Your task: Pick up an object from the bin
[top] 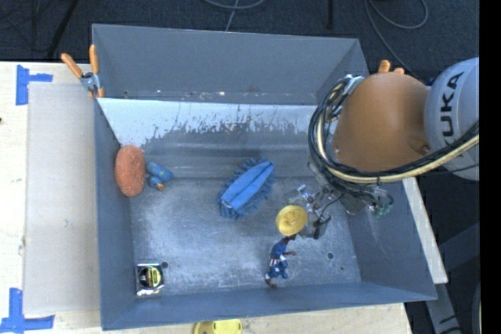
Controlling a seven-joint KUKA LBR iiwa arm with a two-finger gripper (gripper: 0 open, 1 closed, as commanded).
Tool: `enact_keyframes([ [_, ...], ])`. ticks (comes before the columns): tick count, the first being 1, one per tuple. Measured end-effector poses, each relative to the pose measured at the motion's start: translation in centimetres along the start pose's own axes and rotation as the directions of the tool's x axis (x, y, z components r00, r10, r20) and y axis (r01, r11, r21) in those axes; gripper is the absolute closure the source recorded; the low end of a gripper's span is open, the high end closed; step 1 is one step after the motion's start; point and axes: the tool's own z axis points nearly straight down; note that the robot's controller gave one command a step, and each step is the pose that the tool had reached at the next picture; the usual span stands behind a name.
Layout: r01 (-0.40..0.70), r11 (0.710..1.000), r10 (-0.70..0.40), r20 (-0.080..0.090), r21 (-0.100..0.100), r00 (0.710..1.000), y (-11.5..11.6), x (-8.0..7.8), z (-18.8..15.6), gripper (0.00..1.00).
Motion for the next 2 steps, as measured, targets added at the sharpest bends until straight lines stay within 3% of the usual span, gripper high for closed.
enact_keyframes([
  [1,0.000,1.000,0.000,0.000,0.000,1.000,0.0,0.0,0.0,1.00],
  [2,-0.002,1.000,0.002,-0.008,-0.006,1.000,0.2,-0.8,-4.5,1.00],
])
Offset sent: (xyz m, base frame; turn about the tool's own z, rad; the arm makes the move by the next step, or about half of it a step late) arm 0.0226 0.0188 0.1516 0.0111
